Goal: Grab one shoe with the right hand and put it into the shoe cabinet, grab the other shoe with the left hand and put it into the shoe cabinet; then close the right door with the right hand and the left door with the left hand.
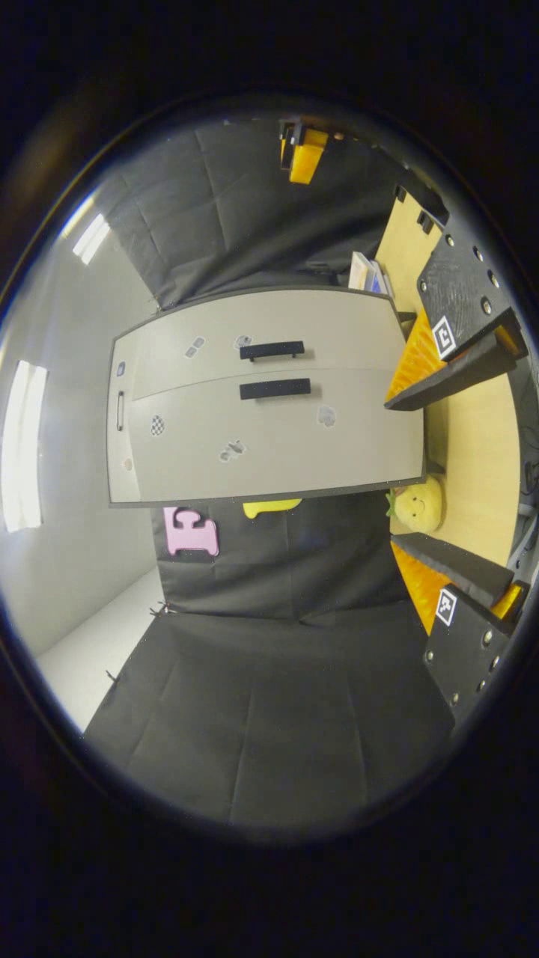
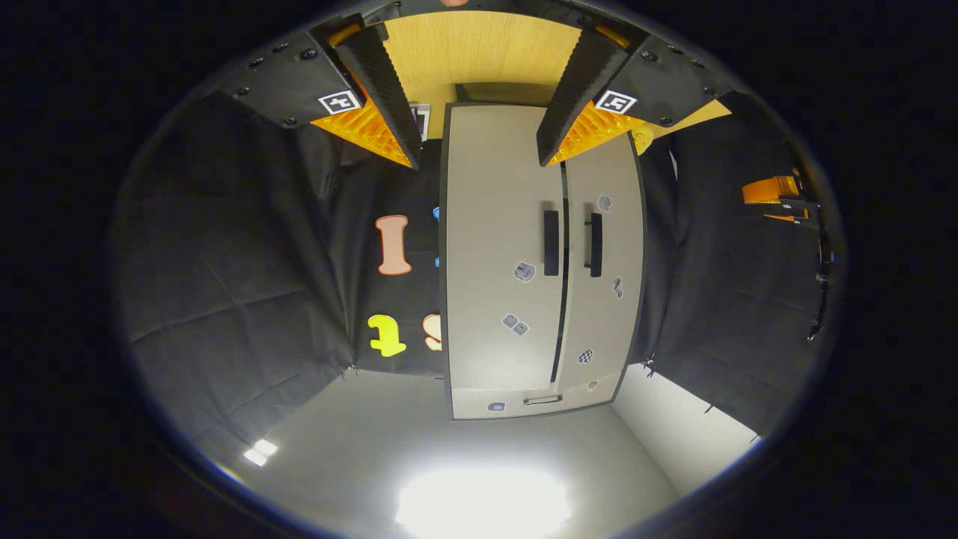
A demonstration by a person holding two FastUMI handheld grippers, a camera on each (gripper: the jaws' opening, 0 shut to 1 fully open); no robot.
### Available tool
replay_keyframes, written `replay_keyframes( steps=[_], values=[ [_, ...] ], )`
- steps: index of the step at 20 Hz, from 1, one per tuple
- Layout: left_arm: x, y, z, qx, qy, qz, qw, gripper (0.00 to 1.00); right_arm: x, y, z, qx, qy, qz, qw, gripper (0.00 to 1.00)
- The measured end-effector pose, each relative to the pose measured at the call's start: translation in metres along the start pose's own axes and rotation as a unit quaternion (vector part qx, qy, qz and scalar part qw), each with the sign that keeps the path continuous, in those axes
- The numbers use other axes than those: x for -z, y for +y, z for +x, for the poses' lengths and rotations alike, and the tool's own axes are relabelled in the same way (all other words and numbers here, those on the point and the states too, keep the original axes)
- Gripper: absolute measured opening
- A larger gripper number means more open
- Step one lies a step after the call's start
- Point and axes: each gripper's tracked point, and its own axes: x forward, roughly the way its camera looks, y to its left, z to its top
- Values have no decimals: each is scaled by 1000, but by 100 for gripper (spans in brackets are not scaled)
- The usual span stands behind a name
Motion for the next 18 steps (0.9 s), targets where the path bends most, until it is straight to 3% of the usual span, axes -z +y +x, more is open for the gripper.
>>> replay_keyframes(
  steps=[18],
  values=[
    [4, 3, -6, -14, -1, -5, 1000, 94, 2, 1, 6, 4, 5, -1, 1000, 98]
  ],
)
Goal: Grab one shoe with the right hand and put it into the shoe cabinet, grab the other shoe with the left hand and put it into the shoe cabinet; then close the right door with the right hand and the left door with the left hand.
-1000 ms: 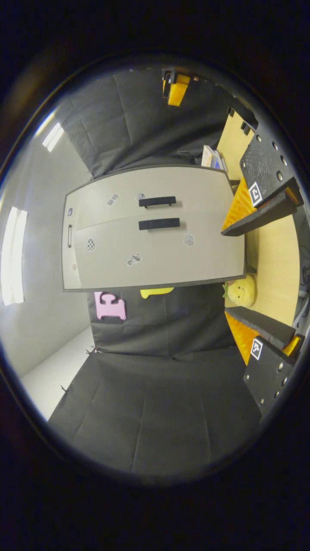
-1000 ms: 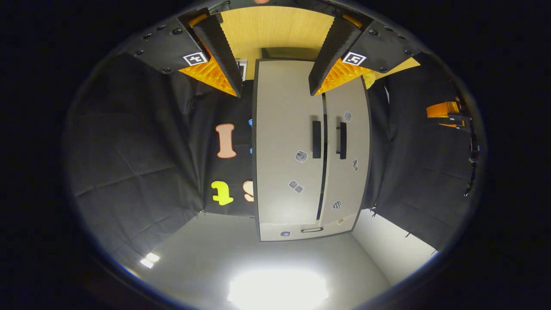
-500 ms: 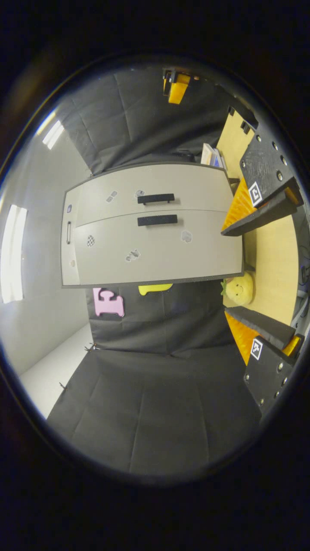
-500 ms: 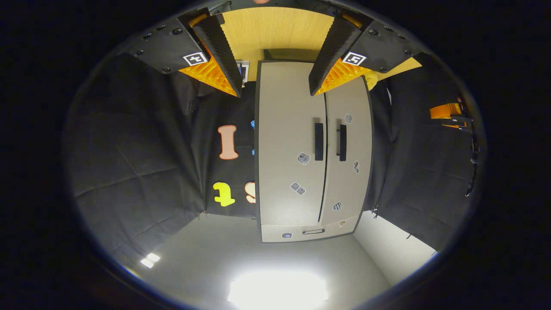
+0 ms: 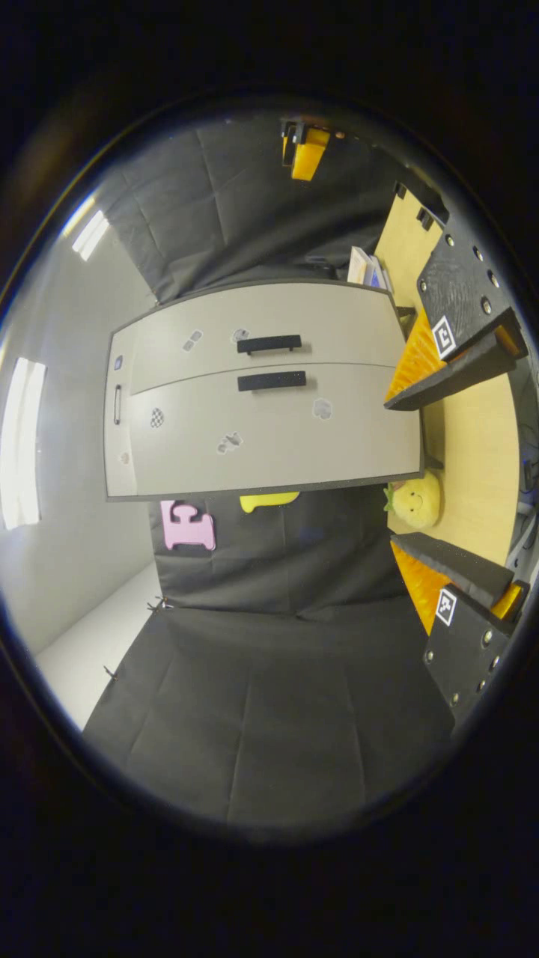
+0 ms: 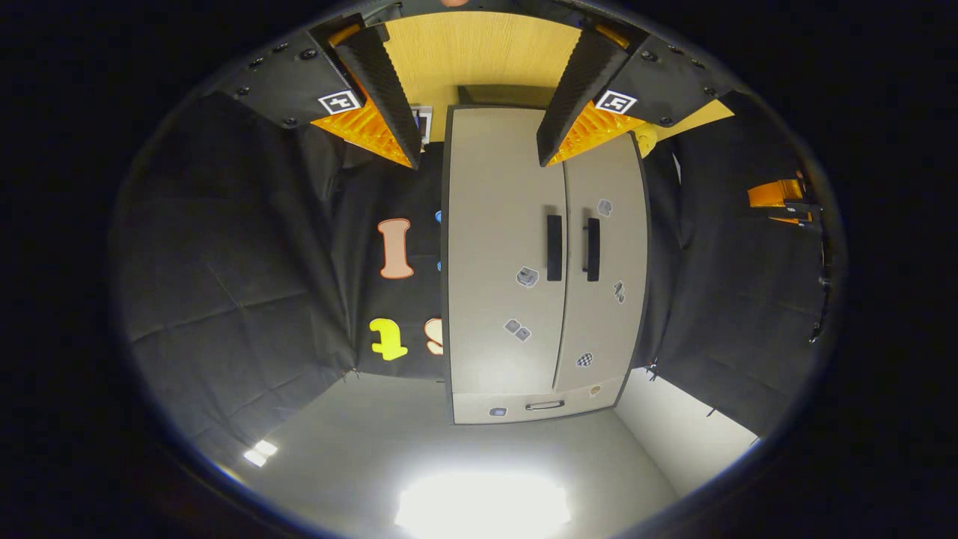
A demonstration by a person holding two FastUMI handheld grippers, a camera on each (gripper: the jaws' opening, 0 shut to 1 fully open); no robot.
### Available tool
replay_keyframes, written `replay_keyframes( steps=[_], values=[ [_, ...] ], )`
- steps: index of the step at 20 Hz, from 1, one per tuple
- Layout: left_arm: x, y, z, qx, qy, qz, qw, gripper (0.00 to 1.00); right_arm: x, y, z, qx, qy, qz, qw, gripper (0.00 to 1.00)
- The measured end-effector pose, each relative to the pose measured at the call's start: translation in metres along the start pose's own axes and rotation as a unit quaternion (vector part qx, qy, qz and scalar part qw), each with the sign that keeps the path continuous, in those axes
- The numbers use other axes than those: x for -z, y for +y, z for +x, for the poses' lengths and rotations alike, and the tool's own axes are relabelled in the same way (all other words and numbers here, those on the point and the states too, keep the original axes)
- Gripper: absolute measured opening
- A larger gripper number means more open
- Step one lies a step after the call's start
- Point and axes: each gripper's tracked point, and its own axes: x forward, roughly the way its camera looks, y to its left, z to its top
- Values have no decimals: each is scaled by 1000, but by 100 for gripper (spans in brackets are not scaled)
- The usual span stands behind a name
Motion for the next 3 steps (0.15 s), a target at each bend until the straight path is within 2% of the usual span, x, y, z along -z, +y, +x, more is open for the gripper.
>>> replay_keyframes(
  steps=[3],
  values=[
    [-1, 1, 0, -4, -4, 2, 1000, 94, -1, -1, 2, 1, -1, 3, 1000, 98]
  ],
)
